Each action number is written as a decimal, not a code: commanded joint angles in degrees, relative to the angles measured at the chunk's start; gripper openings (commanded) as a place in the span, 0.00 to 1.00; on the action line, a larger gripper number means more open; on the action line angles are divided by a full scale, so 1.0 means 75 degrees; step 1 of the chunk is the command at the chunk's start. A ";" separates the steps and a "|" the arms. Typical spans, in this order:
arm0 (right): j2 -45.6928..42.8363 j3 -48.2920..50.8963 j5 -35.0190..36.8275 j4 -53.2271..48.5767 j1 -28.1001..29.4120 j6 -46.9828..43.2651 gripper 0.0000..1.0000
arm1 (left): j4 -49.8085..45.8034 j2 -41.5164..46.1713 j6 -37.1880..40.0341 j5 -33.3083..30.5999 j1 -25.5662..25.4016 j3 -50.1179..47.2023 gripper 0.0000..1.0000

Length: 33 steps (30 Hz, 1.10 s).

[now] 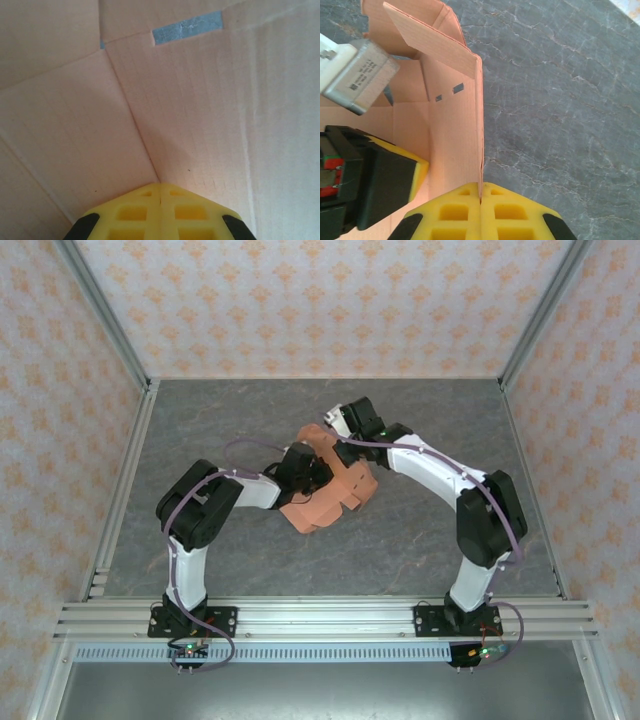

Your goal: Fold the paper box

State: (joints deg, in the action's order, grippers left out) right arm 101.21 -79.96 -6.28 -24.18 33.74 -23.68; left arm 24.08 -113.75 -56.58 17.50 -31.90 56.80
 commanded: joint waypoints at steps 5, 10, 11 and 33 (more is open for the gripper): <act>0.0234 -0.0675 0.0131 -0.0208 0.0298 0.0645 0.00 | 0.0047 -0.0241 -0.0308 -0.0358 -0.0115 -0.0283 0.00; 0.0438 -0.0828 0.0338 -0.0413 0.0568 0.1054 0.00 | 0.0192 -0.0287 -0.0418 -0.0438 -0.0108 -0.0380 0.00; 0.0472 -0.0850 0.0389 -0.0445 0.0619 0.1148 0.00 | 0.0249 -0.0289 -0.0443 -0.0467 -0.0106 -0.0422 0.00; 0.0889 -0.1285 0.0943 -0.0944 0.0720 0.1398 0.00 | 0.0461 0.0055 -0.0461 -0.0481 -0.0071 -0.0661 0.04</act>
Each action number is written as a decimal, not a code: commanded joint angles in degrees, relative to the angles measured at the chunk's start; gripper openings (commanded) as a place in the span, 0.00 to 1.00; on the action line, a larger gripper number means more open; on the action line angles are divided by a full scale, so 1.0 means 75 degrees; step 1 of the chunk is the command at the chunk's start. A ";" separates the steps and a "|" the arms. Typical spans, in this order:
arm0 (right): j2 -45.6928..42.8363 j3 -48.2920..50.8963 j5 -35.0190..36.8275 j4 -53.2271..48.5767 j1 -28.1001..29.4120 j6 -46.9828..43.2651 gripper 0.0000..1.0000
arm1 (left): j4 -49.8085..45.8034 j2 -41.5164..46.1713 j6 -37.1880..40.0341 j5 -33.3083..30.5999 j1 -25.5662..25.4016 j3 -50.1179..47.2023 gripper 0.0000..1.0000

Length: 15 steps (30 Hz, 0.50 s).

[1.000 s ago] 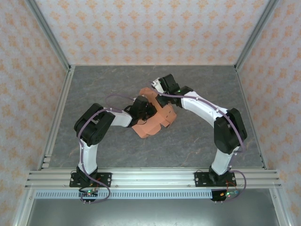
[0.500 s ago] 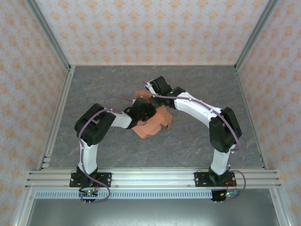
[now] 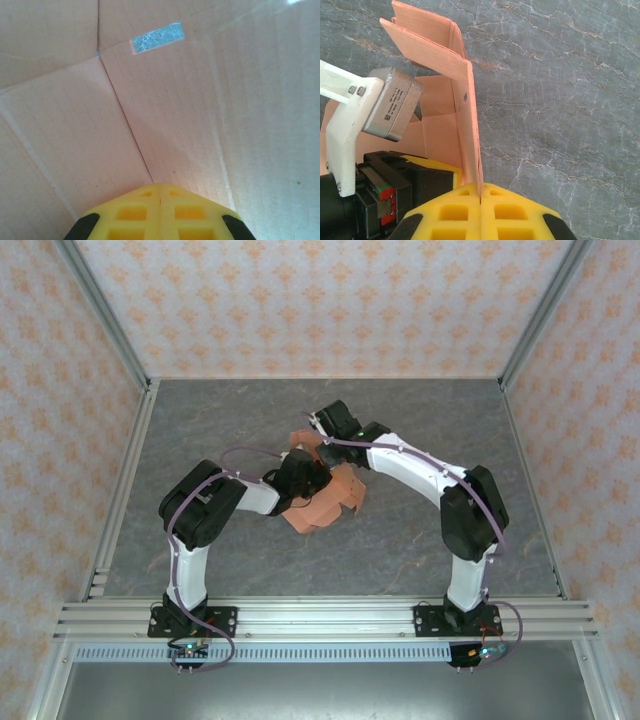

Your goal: Fold the paper box

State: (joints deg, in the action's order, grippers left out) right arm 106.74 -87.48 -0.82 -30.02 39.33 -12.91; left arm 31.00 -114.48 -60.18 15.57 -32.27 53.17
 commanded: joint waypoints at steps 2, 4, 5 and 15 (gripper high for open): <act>0.0151 -0.0318 0.0226 -0.0198 -0.0061 -0.0141 0.00 | -0.0510 0.0241 0.0056 -0.0214 0.0006 -0.0180 0.05; 0.0152 -0.0379 0.0232 -0.0256 -0.0088 -0.0228 0.00 | -0.0501 0.0296 0.0056 -0.0202 0.0039 -0.0215 0.07; 0.0153 -0.0412 0.0248 -0.0288 -0.0109 -0.0269 0.00 | -0.0483 0.0343 0.0052 -0.0190 0.0071 -0.0233 0.08; 0.0124 -0.0580 0.0298 -0.0462 -0.0209 -0.0738 0.00 | -0.0688 0.0930 0.0208 -0.0137 0.0125 -0.0585 0.16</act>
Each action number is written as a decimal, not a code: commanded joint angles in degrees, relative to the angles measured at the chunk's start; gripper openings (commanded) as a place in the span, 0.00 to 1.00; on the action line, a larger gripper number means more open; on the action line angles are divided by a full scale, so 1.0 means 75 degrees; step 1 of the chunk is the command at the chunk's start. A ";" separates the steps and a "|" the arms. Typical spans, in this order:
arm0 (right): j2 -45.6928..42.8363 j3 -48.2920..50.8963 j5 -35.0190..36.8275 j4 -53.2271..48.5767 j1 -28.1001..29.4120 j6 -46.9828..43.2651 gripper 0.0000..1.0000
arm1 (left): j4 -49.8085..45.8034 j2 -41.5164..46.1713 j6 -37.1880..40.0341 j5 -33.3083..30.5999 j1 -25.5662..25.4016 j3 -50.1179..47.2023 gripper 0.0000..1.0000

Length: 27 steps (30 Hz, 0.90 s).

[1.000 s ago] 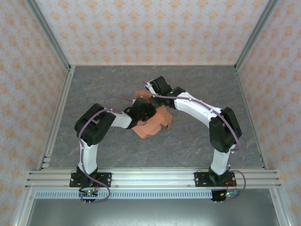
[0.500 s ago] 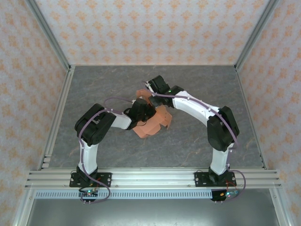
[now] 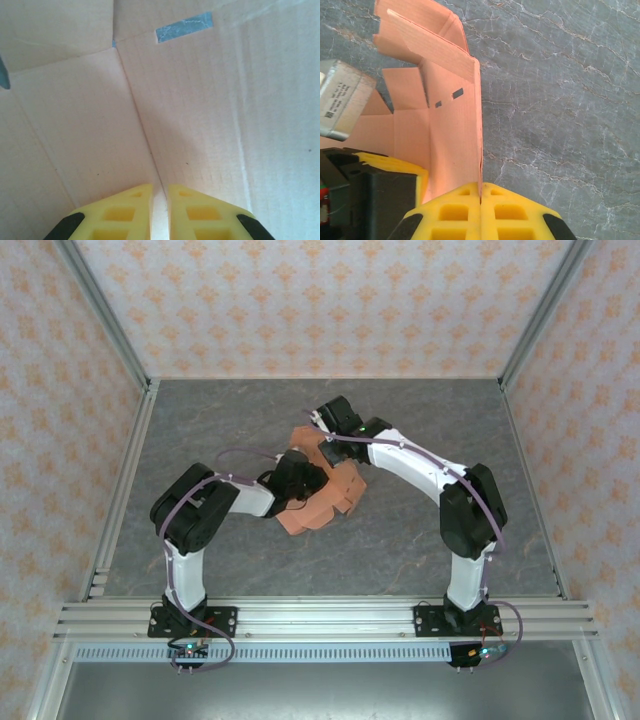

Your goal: Fold the paper box

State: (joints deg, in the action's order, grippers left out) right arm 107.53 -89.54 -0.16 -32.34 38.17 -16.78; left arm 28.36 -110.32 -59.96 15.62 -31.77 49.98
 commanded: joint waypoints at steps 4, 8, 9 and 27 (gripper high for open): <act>0.0043 -0.0334 0.0199 -0.0185 -0.0086 -0.0397 0.00 | -0.0285 0.0448 0.0179 -0.0101 0.0066 -0.0298 0.16; 0.0045 -0.0356 0.0175 -0.0229 -0.0109 -0.0542 0.00 | -0.0266 0.0451 0.0179 -0.0110 0.0087 -0.0360 0.13; 0.0046 -0.0361 0.0115 -0.0232 -0.0103 -0.0556 0.00 | -0.0266 0.0392 0.0179 -0.0124 0.0087 -0.0350 0.12; 0.0245 0.0047 -0.0212 0.0171 0.0463 0.0309 0.00 | 0.0308 -0.0595 -0.0033 0.0036 0.0058 -0.0253 0.03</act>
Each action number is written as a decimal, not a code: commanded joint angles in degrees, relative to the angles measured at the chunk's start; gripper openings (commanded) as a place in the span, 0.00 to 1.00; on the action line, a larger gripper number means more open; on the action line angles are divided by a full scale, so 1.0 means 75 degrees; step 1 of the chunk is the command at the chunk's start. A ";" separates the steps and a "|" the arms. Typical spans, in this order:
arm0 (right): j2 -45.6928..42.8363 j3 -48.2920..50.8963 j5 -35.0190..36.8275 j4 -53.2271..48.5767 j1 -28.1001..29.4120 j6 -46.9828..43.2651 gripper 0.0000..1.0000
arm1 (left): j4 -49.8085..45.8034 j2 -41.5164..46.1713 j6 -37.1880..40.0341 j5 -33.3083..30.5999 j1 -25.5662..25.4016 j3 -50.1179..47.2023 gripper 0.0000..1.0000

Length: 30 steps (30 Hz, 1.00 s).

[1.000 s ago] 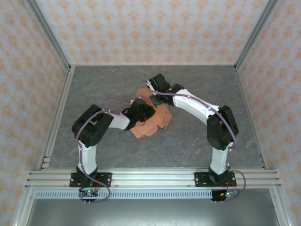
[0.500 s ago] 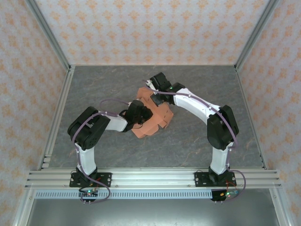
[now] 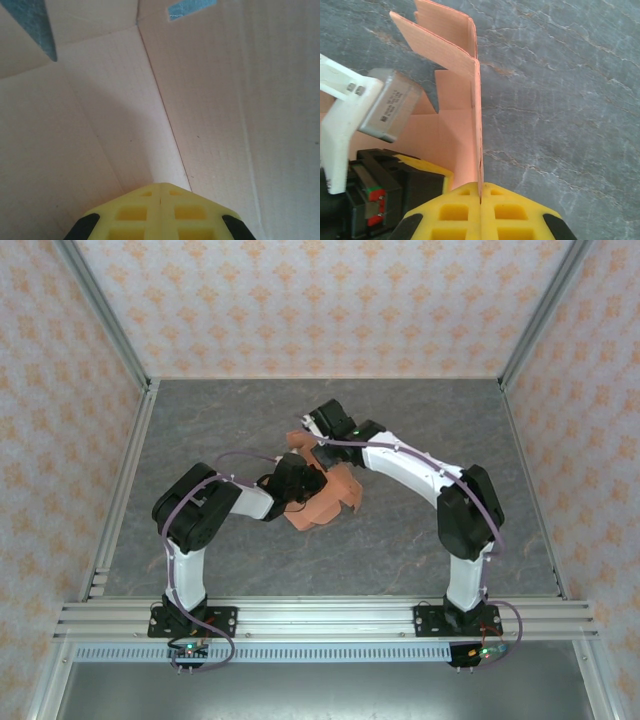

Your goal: Fold the paper box

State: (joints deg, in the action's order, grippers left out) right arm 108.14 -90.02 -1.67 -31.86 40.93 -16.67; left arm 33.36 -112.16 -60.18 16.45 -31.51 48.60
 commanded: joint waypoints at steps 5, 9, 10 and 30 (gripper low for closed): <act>0.0169 0.0174 0.0361 0.0082 0.0089 -0.0015 0.00 | -0.0417 -0.0238 0.0110 -0.0041 0.0018 -0.0057 0.05; 0.0067 0.0155 0.0621 0.0053 -0.0068 -0.0517 0.00 | -0.0349 0.0053 0.0271 -0.0071 0.0020 -0.0258 0.11; -0.0003 0.0175 0.0600 0.0068 -0.0104 -0.0687 0.00 | -0.0376 0.0183 0.0359 -0.0110 0.0017 -0.0328 0.12; -0.0297 0.0237 0.0998 0.0551 -0.0390 -0.3935 0.00 | -0.1955 0.2764 0.1371 0.0054 0.0497 -0.1665 0.29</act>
State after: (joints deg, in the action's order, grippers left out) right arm 108.05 -88.82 2.68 -29.32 38.15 -41.17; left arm 22.37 -93.01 -52.77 16.12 -27.66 36.47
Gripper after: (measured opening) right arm 0.045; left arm 0.293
